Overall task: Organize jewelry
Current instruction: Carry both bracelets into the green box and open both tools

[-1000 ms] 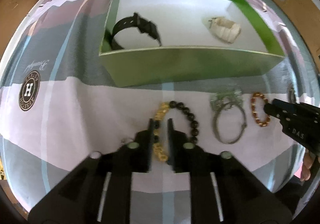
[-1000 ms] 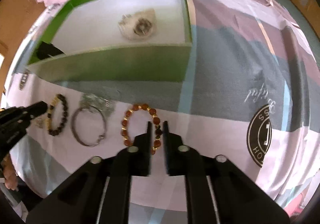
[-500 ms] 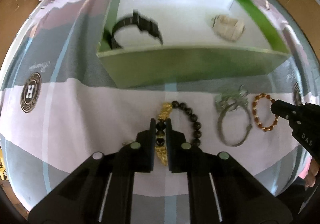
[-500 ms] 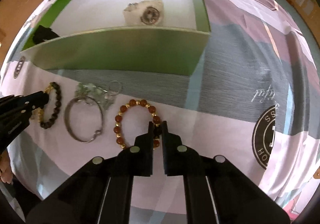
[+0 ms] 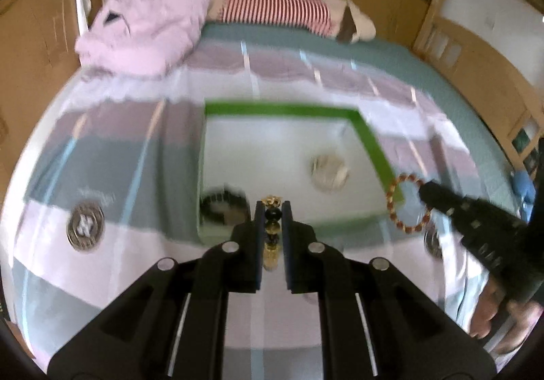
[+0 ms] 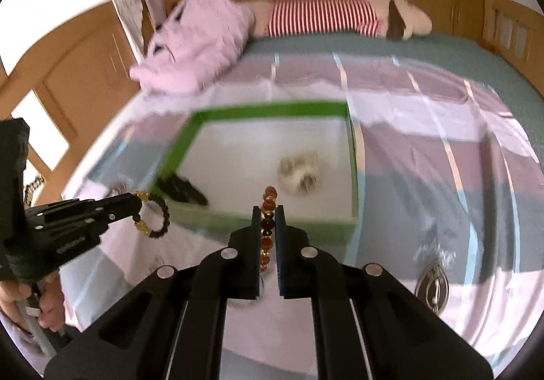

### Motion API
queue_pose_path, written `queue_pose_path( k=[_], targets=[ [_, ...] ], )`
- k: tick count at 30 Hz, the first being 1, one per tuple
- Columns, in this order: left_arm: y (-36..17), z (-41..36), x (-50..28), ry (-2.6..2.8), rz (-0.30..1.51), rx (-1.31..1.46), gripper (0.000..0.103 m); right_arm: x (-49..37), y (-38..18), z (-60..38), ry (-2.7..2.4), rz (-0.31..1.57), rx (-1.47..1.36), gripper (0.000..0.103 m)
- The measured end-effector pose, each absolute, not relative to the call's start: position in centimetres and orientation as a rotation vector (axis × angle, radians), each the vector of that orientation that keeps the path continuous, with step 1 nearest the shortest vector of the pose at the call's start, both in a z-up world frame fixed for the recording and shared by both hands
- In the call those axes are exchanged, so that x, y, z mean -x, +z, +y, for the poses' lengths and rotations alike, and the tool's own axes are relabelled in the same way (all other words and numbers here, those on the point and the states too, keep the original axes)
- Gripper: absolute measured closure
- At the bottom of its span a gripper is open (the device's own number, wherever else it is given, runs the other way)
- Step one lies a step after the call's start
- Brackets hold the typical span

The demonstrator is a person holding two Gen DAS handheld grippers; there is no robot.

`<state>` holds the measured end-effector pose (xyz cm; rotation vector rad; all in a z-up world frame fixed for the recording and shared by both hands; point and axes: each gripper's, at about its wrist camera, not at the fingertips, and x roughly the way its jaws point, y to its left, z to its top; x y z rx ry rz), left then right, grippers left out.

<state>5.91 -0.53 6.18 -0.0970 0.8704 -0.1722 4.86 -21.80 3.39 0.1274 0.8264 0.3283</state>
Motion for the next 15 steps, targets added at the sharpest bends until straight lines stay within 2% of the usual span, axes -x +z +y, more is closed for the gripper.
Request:
queue_pose_path(
  k=[3, 6, 12, 13, 14, 15],
  targets=[
    [7.1, -1.2, -7.4, -0.163, 0.833, 0.079, 0.094, -6.5, 4.3, -21.7, 0.331, 0.766, -0.149, 0.096],
    [5.8, -2.1, -9.8, -0.152, 0.856, 0.063, 0.094, -8.4, 4.1, -21.1, 0.325, 0.737, -0.148, 0.096],
    [2.2, -3.0, -12.3, -0.129, 0.908, 0.029, 0.092, -11.6, 0.4, -19.8, 0.292, 0.836, -0.148, 0.094],
    [2.2, -2.7, -12.1, -0.124, 0.903, 0.026, 0.089, -11.8, 0.1, -19.7, 0.282, 0.853, -0.144, 0.085],
    [2.5, -2.5, -12.0, -0.124, 0.897, 0.027, 0.077, -11.8, 0.0, -19.7, 0.277, 0.857, -0.149, 0.077],
    [2.9, -2.2, -11.6, -0.123, 0.885, 0.029, 0.064, -11.7, 0.1, -19.8, 0.280, 0.857, -0.159, 0.061]
  ],
)
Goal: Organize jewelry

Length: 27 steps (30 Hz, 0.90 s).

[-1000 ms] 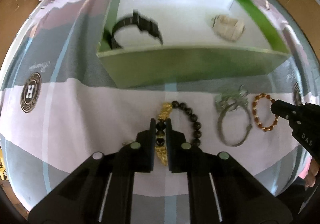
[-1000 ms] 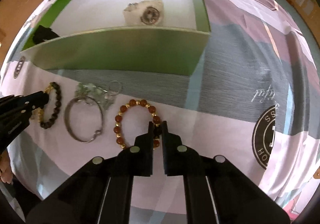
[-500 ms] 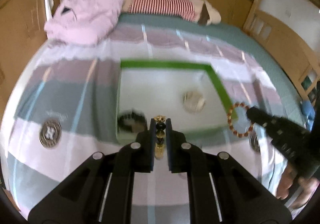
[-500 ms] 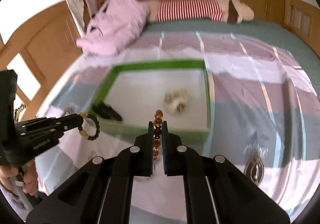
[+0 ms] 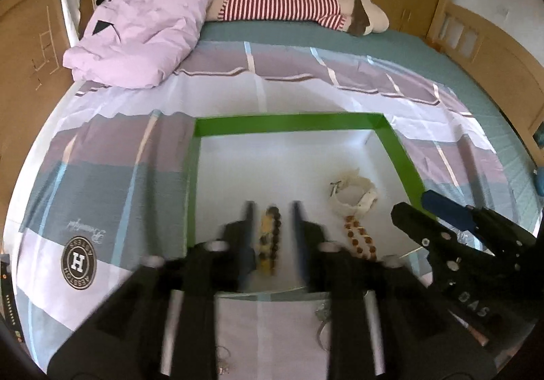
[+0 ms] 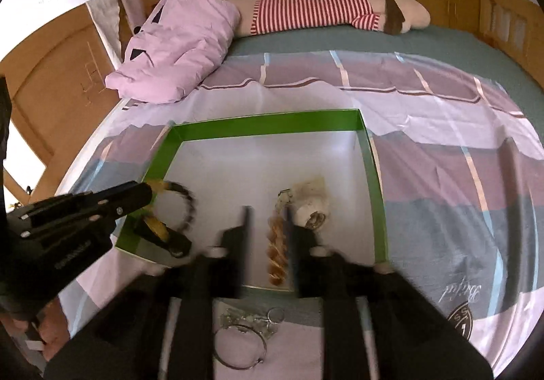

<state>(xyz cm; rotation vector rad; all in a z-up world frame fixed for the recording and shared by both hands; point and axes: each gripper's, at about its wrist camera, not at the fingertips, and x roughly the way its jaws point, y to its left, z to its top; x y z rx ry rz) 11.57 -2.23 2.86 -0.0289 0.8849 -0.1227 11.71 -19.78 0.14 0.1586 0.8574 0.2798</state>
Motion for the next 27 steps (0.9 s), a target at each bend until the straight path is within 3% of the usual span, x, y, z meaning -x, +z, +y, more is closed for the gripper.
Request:
queue_pose_path(
  k=[1, 6, 9, 12, 20, 24, 27],
  targets=[
    [3.2, -2.0, -11.2, -0.121, 0.876, 0.031, 0.061, -11.4, 0.5, -20.0, 0.292, 0.846, -0.177, 0.054],
    [3.2, -0.3, -7.9, -0.124, 0.909, 0.059, 0.061, -9.7, 1.2, -20.0, 0.352, 0.863, -0.182, 0.055],
    [1.3, 0.6, -5.9, -0.098, 0.979, 0.040, 0.061, -7.7, 0.5, -19.1, 0.459, 0.950, -0.173, 0.069],
    [-0.5, 1.5, -4.7, -0.077, 1.027, 0.045, 0.061, -6.5, -1.5, -17.3, 0.528, 1.055, -0.088, 0.073],
    [-3.1, 2.6, -4.5, -0.025, 1.089, 0.021, 0.054, -7.0, -9.6, -15.0, 0.400, 1.276, 0.124, 0.070],
    [-3.6, 2.9, -4.5, -0.017, 1.109, 0.017, 0.052, -5.4, -9.1, -15.5, 0.641, 1.394, 0.012, 0.070],
    [-3.4, 2.8, -4.6, -0.011, 1.106, 0.028, 0.048, -5.1, -7.2, -17.2, 0.646, 1.316, -0.061, 0.069]
  ],
)
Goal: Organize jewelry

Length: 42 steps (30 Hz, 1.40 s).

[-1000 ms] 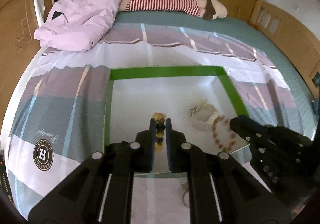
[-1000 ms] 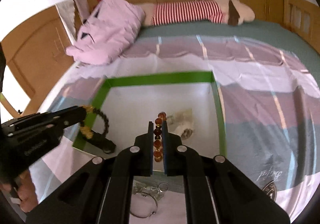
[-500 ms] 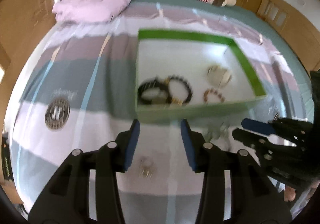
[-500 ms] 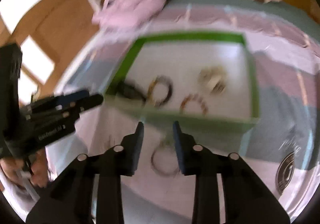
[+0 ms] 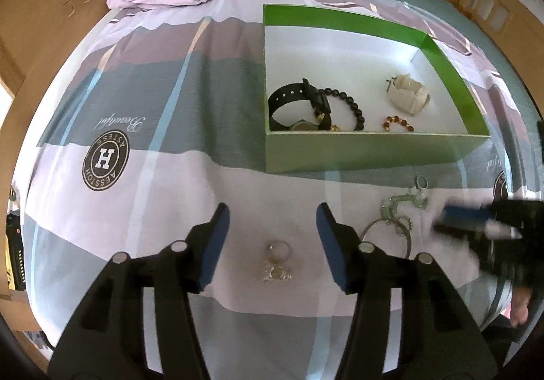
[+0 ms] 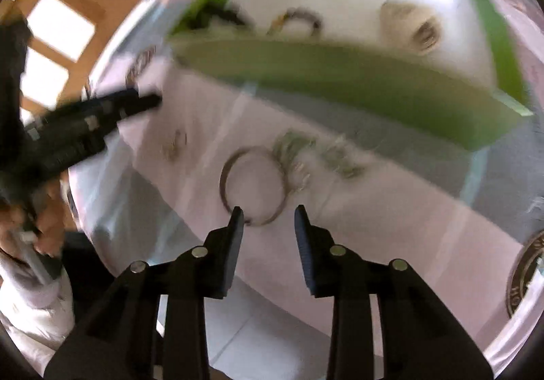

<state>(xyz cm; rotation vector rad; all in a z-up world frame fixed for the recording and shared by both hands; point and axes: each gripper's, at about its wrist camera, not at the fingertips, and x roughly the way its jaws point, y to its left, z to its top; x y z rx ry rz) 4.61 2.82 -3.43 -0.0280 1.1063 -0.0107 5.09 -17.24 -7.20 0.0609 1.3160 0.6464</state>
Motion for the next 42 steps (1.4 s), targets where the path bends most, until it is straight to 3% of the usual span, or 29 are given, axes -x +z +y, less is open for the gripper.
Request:
queue_pose_path(
  k=[4, 11, 12, 15, 22, 27, 34, 37, 42],
  targets=[
    [-3.7, 2.0, -4.7, -0.027, 1.114, 0.019, 0.045, -6.8, -7.0, -19.5, 0.412, 1.182, -0.088, 0.066],
    [-4.6, 1.5, -4.6, -0.026, 1.138, -0.012, 0.042, -7.7, -8.9, -15.5, 0.469, 1.213, -0.014, 0.065],
    [-4.6, 1.6, -4.6, -0.024, 1.141, -0.012, 0.042, -7.5, -9.3, -14.9, 0.458, 1.228, 0.034, 0.068],
    [-4.7, 2.0, -4.6, -0.018, 1.144, -0.005, 0.041, -7.4, -9.3, -15.6, 0.447, 1.278, 0.021, 0.093],
    [-4.6, 1.9, -4.6, -0.024, 1.146, 0.000, 0.040, -5.7, -5.3, -21.5, 0.469, 1.230, -0.118, 0.094],
    [-5.0, 1.0, -4.8, -0.037, 1.153, -0.012, 0.039, -5.2, -2.5, -24.5, 0.545, 1.136, -0.255, 0.094],
    [-5.0, 1.2, -5.2, -0.048, 1.153, 0.009, 0.036, -6.2, -5.8, -24.4, 0.410, 1.264, -0.171, 0.093],
    [-5.6, 0.2, -5.1, -0.076, 1.167, -0.001, 0.036, -5.9, -6.4, -24.8, 0.369, 1.280, -0.151, 0.079],
    [-7.2, -2.7, -5.4, -0.130, 1.193, -0.050, 0.036, -5.9, -6.3, -25.2, 0.341, 1.264, -0.159, 0.069]
  ],
)
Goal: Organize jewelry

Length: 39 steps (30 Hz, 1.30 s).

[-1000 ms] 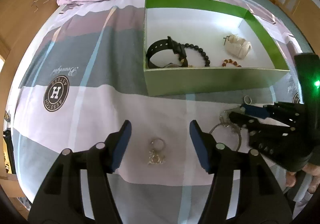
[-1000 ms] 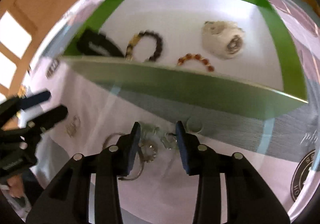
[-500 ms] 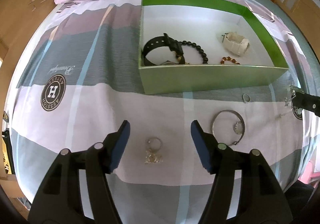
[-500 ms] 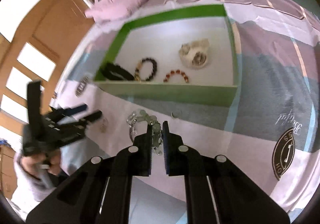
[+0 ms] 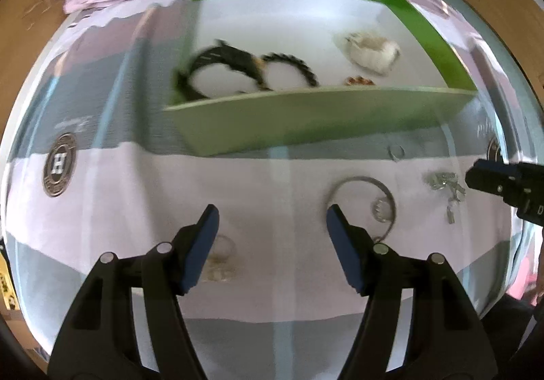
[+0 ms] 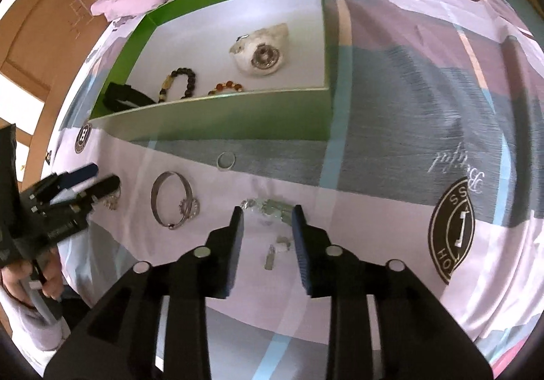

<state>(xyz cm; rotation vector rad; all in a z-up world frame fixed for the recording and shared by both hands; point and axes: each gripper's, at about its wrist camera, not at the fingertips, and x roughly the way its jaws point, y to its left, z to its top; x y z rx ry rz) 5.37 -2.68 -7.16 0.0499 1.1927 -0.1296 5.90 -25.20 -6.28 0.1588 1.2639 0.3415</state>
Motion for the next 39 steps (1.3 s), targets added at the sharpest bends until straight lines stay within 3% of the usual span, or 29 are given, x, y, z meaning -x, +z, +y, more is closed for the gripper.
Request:
queue_pose_path(
  k=[6, 8, 10, 12, 15, 17, 19, 21, 28, 30, 33, 36, 39],
  targets=[
    [-9.8, -5.3, -6.2, -0.129, 1.233, -0.127, 0.037, -6.1, -7.1, -25.1, 0.302, 1.300, -0.144, 0.068],
    [-10.0, -5.2, -6.4, -0.113, 1.230, -0.122, 0.047, -6.0, -7.4, -25.2, 0.292, 1.307, -0.138, 0.060],
    [-9.6, -4.8, -6.3, -0.103, 1.232, -0.107, 0.076, -6.0, -7.4, -25.2, 0.286, 1.308, -0.129, 0.059],
    [-9.4, -3.9, -6.3, -0.070, 1.248, -0.095, 0.085, -6.0, -7.5, -25.2, 0.285, 1.310, -0.131, 0.059],
    [-9.2, -2.0, -6.1, -0.036, 1.265, -0.055, 0.085, -6.1, -7.4, -25.1, 0.278, 1.310, -0.134, 0.059],
    [-8.4, -1.1, -6.0, -0.046, 1.248, -0.024, 0.076, -6.1, -7.4, -25.1, 0.278, 1.310, -0.133, 0.059],
    [-7.3, -0.9, -5.8, -0.075, 1.213, -0.018, 0.057, -6.1, -7.5, -25.1, 0.272, 1.311, -0.128, 0.057],
    [-6.7, -1.1, -5.6, -0.086, 1.190, -0.025, 0.050, -6.1, -7.5, -25.1, 0.261, 1.311, -0.125, 0.055],
    [-8.7, -1.8, -6.4, -0.070, 1.238, -0.047, 0.051, -6.2, -8.2, -24.3, 0.251, 1.321, -0.082, 0.055],
    [-9.2, -1.7, -6.5, -0.054, 1.252, -0.049, 0.061, -6.1, -8.3, -23.9, 0.253, 1.325, -0.068, 0.055],
    [-9.6, -1.7, -6.8, -0.046, 1.258, -0.049, 0.065, -6.0, -8.4, -23.5, 0.262, 1.327, -0.055, 0.050],
    [-9.6, -1.8, -6.5, -0.052, 1.252, -0.038, 0.092, -6.1, -8.6, -23.4, 0.255, 1.331, -0.042, 0.050],
    [-9.5, -1.9, -6.4, -0.050, 1.252, -0.026, 0.099, -6.1, -9.0, -23.1, 0.244, 1.334, -0.024, 0.050]
  ],
)
